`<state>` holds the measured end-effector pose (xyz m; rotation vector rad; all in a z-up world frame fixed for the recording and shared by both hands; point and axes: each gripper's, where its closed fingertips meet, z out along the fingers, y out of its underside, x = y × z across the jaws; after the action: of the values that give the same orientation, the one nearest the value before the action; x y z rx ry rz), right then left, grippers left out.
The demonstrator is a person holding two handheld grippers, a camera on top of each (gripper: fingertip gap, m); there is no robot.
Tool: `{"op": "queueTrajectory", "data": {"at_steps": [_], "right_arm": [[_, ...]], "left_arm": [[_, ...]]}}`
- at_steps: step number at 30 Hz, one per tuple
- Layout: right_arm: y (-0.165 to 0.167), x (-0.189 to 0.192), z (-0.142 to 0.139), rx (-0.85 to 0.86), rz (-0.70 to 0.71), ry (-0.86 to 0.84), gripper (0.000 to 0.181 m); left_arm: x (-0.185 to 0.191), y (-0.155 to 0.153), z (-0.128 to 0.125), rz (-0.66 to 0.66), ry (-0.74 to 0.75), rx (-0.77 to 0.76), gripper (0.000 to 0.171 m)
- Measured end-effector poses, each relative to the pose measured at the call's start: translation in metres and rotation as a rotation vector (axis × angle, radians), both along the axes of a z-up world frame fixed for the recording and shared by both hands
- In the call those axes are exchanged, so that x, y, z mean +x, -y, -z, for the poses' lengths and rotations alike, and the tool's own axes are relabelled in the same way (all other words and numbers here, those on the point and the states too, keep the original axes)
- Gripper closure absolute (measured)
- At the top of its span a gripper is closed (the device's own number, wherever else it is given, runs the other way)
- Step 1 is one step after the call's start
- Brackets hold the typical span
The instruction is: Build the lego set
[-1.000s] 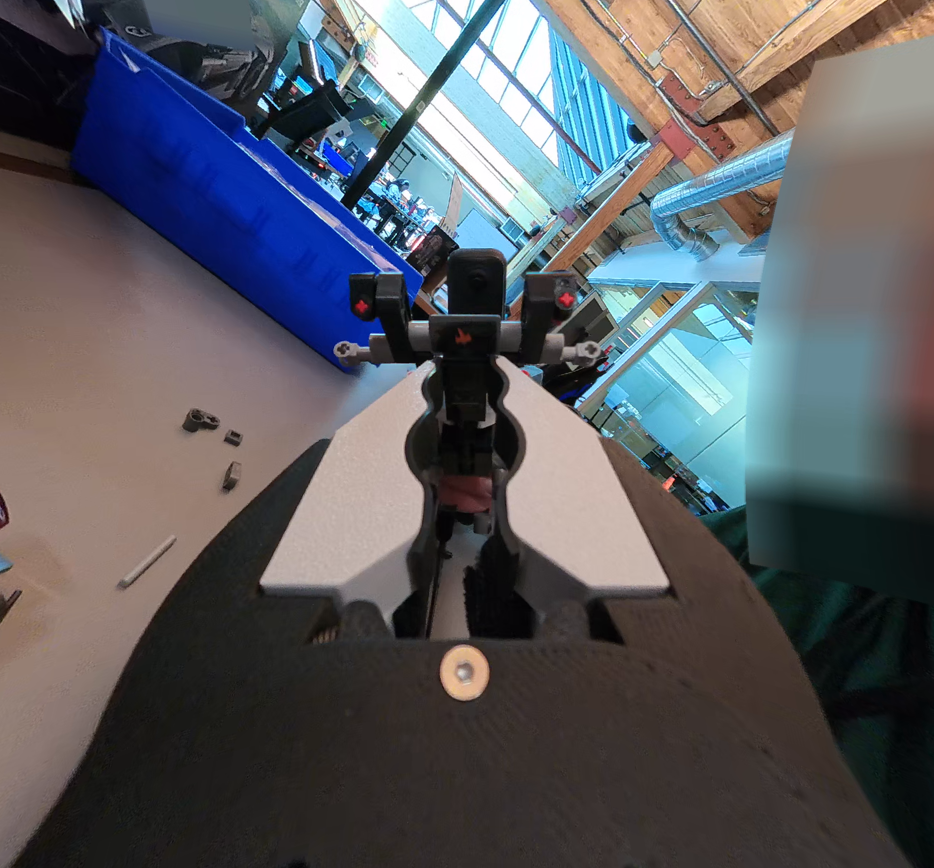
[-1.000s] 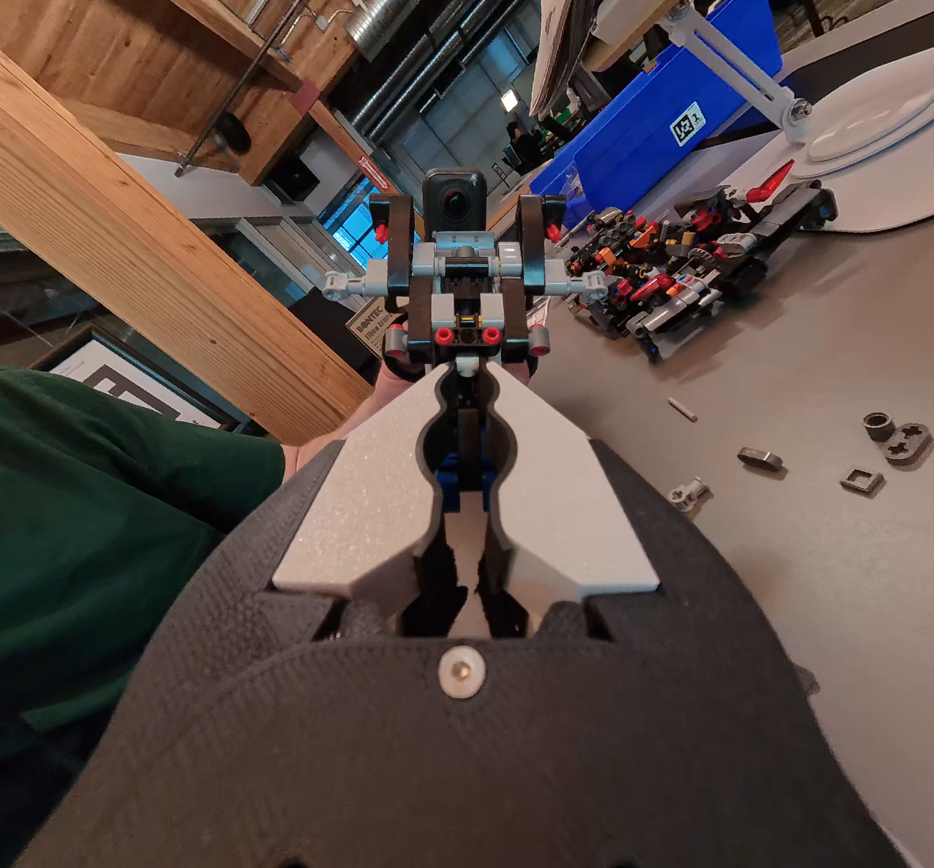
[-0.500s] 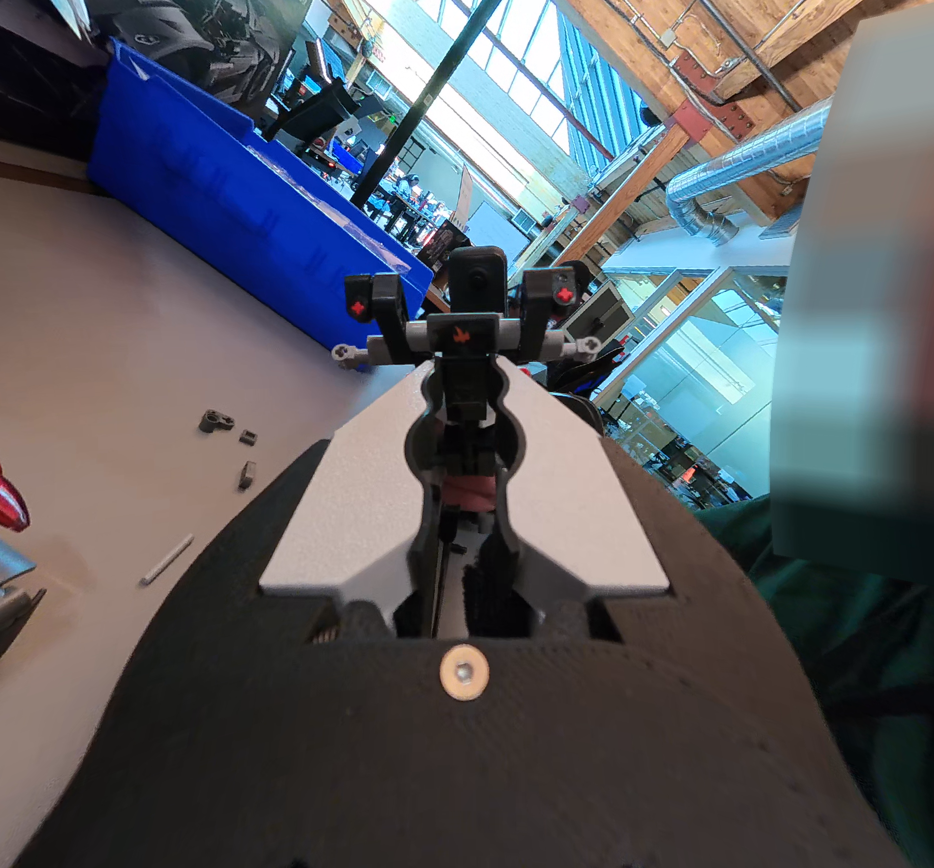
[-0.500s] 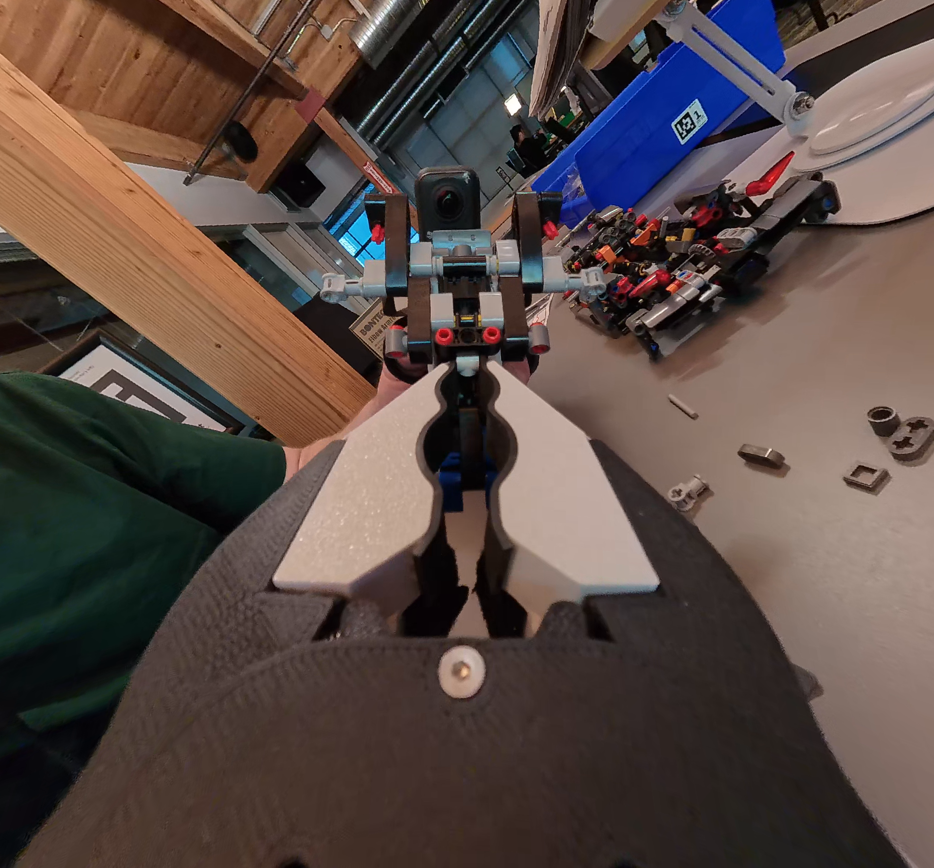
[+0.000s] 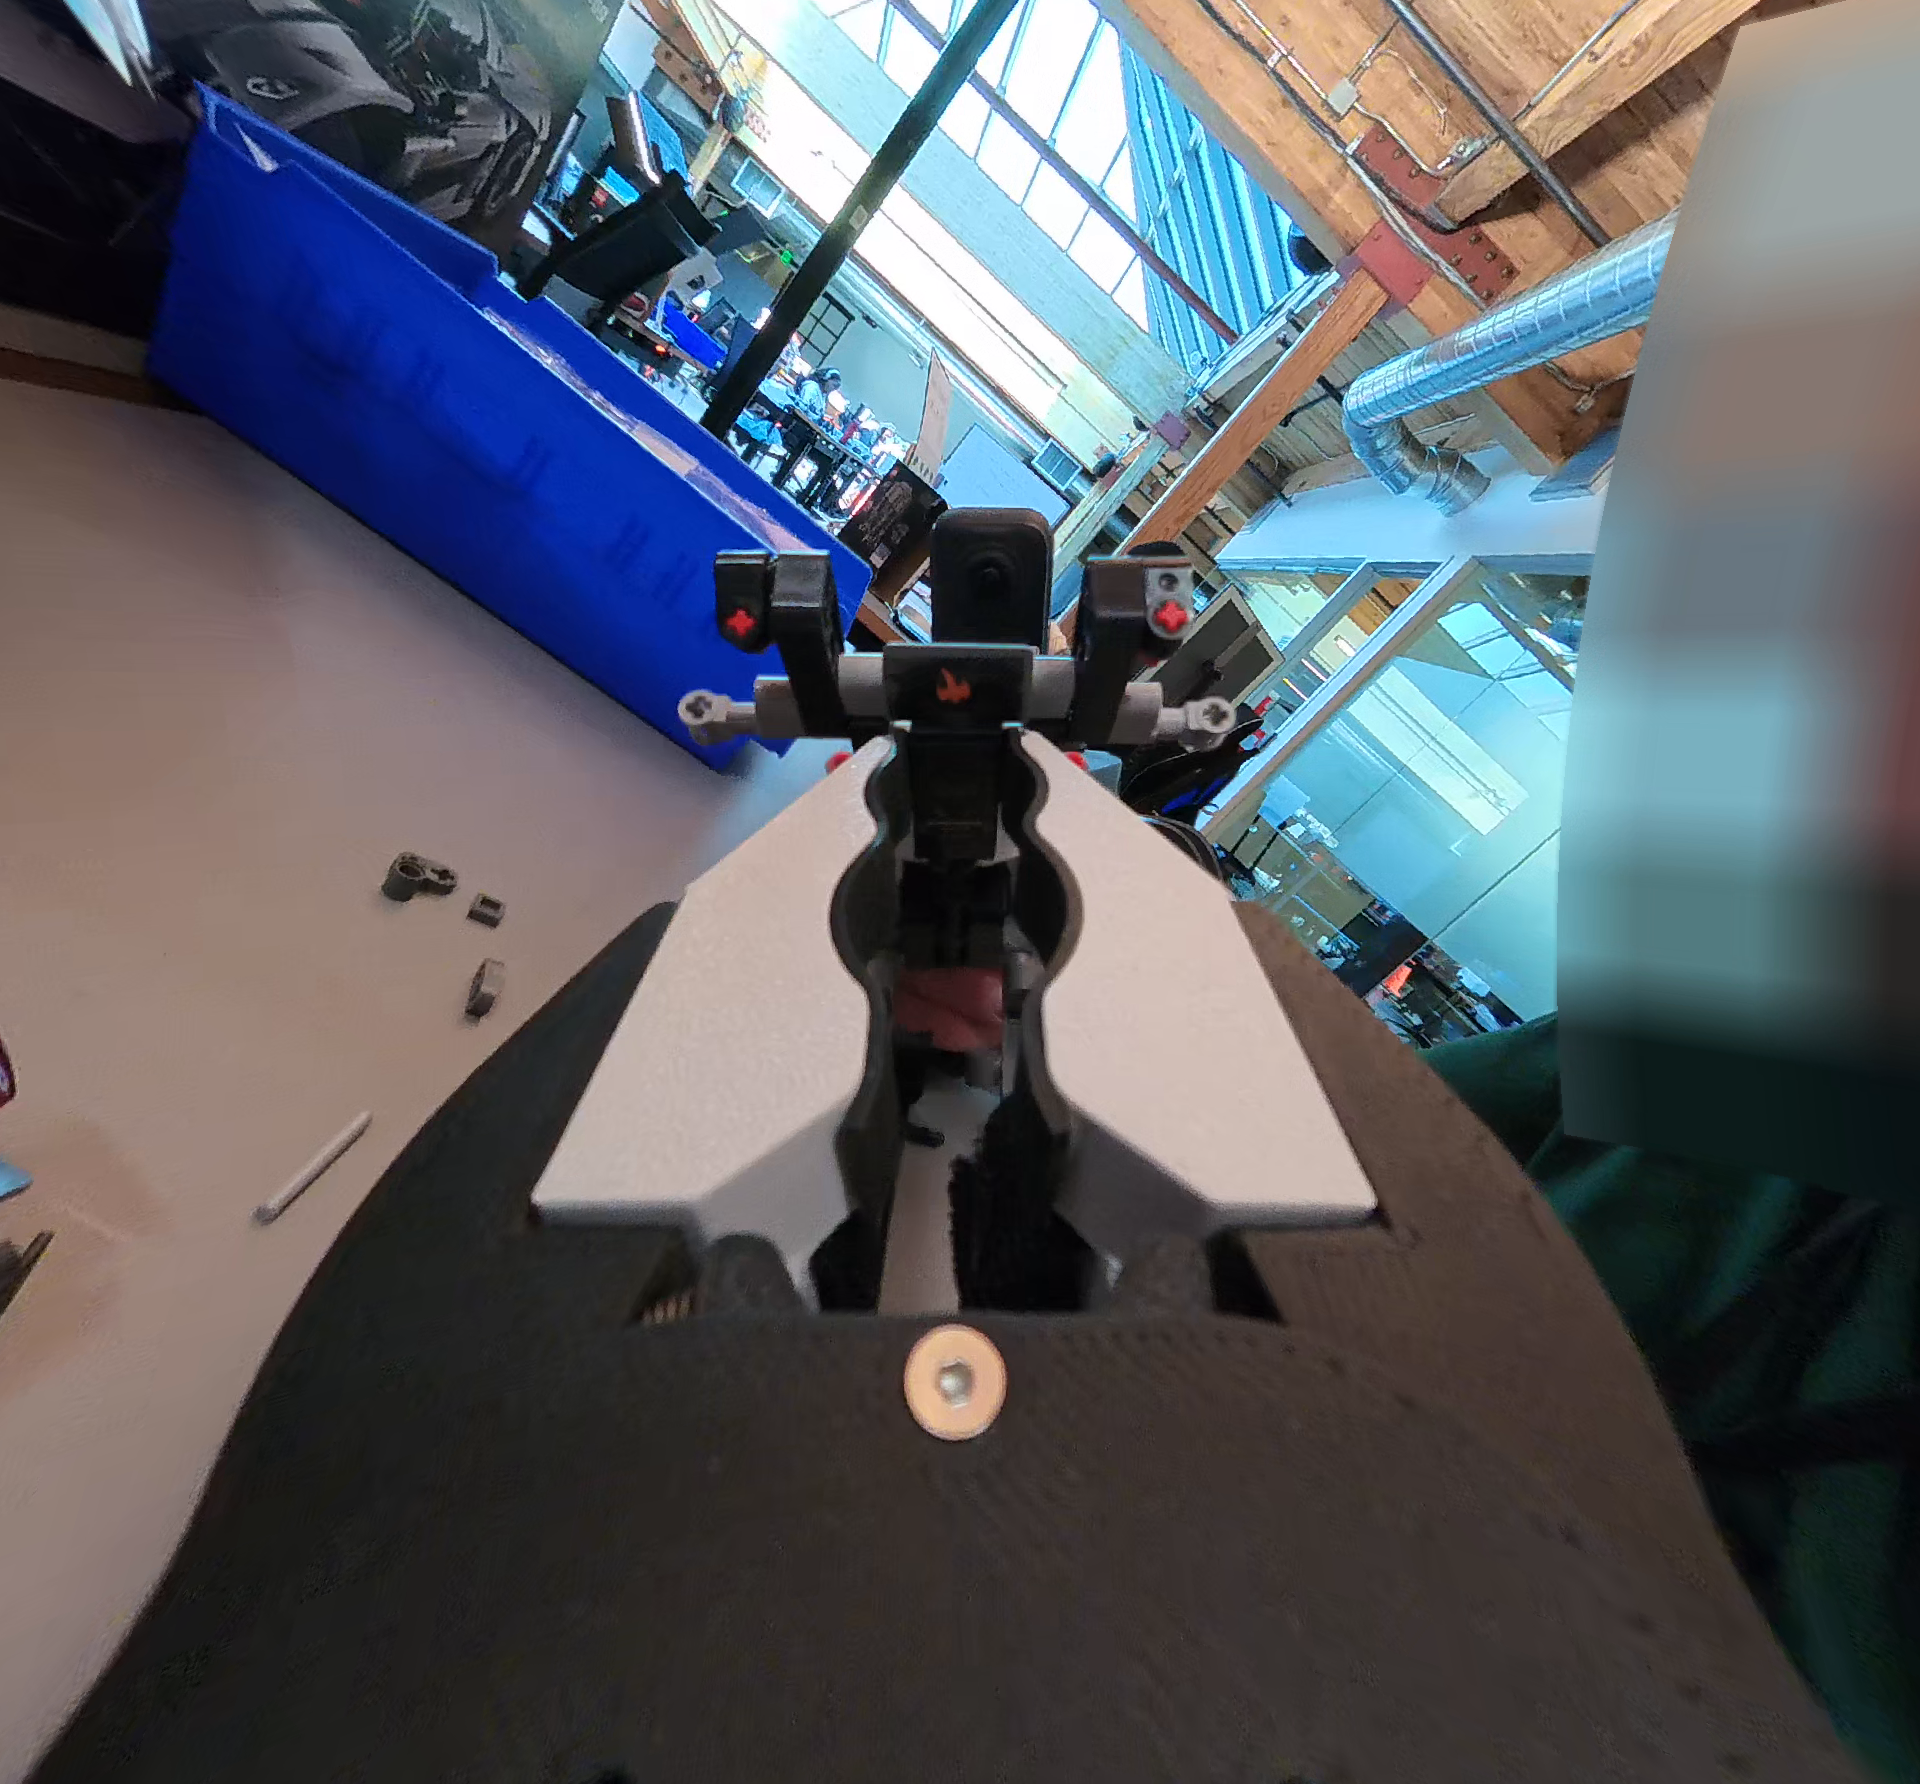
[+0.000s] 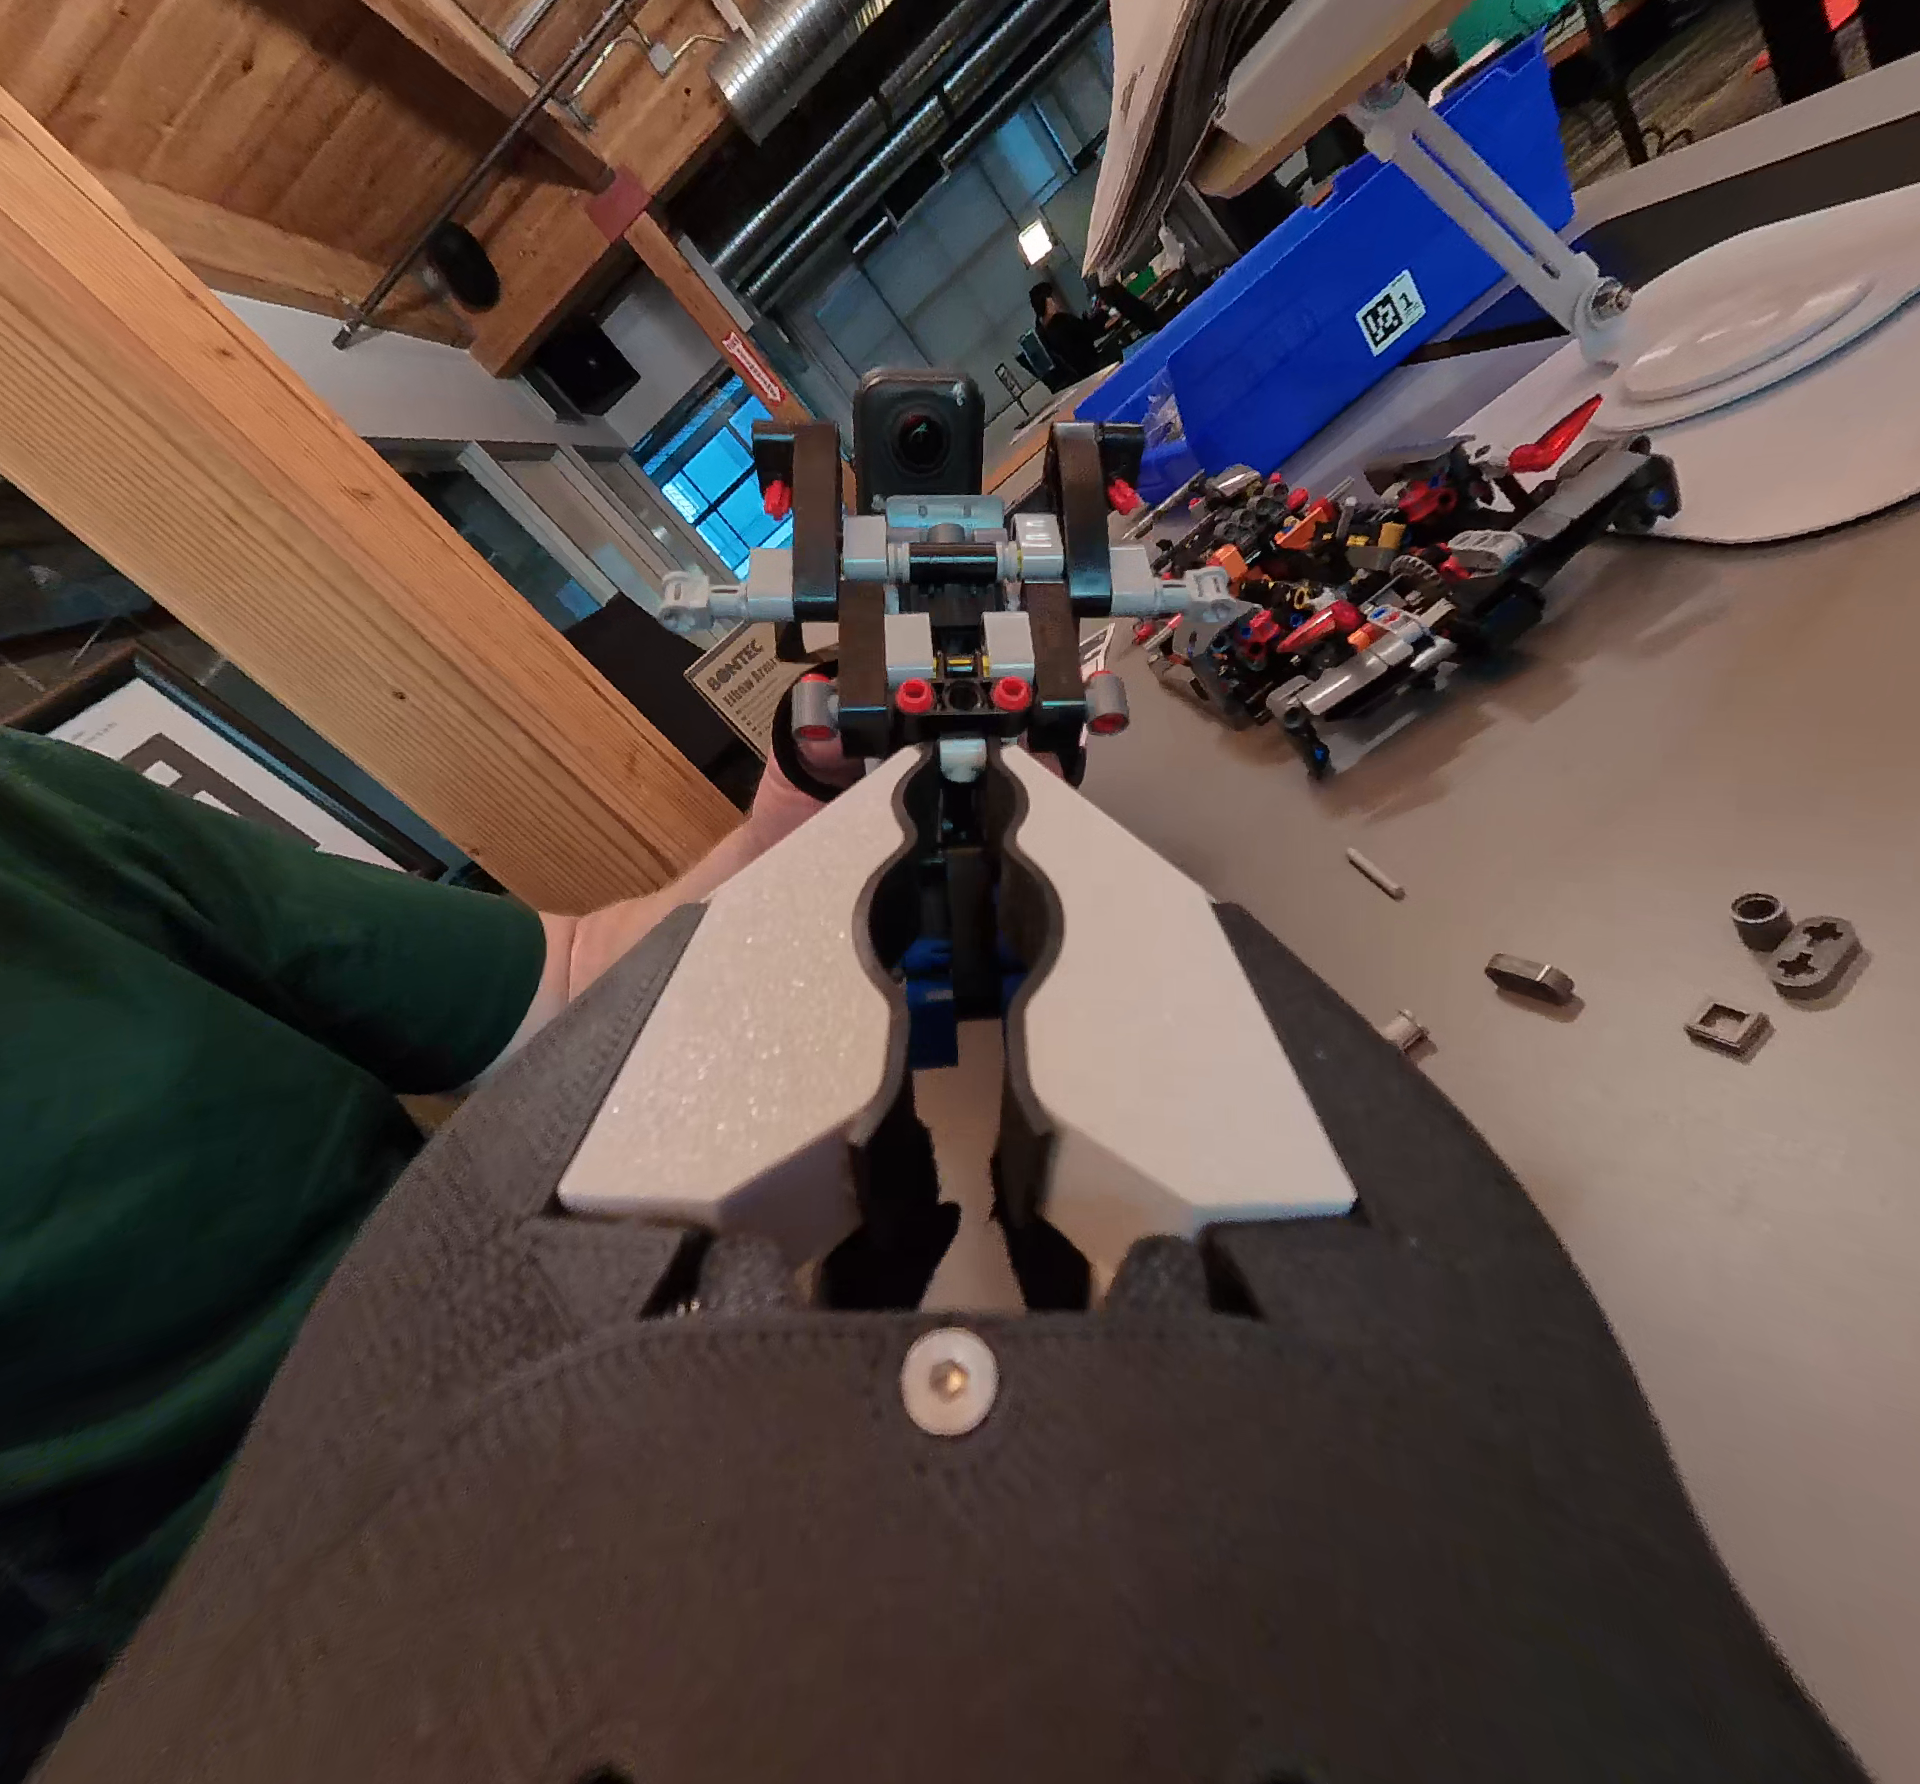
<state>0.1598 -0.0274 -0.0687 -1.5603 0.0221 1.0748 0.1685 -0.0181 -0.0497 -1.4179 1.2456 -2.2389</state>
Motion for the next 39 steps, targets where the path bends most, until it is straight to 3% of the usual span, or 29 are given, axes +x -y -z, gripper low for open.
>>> {"op": "queueTrajectory", "data": {"at_steps": [4,30,32,33,34,37,39], "right_arm": [[0.000,0.002,0.001,-0.012,0.000,-0.060,0.176],[0.003,-0.005,0.005,-0.027,-0.027,0.032,0.177],[0.006,-0.001,0.013,-0.058,-0.020,0.039,0.177],[0.006,0.002,0.007,-0.029,-0.005,0.006,0.177],[0.005,-0.001,0.004,-0.017,-0.008,0.030,0.177],[0.001,-0.009,0.015,-0.057,-0.030,0.077,0.177],[0.003,0.000,0.012,-0.044,-0.011,0.074,0.177]], "left_arm": [[0.001,0.000,0.001,-0.022,0.010,-0.008,0.156],[-0.001,-0.002,-0.002,-0.028,-0.012,0.004,0.157],[-0.010,-0.040,-0.022,-0.126,0.060,-0.098,0.156],[-0.018,-0.065,-0.031,-0.214,0.090,-0.074,0.157],[-0.023,-0.071,-0.031,-0.240,0.076,-0.014,0.157],[-0.017,-0.046,-0.023,-0.131,0.056,-0.019,0.156],[-0.015,-0.045,-0.021,-0.114,0.043,0.018,0.156]]}}
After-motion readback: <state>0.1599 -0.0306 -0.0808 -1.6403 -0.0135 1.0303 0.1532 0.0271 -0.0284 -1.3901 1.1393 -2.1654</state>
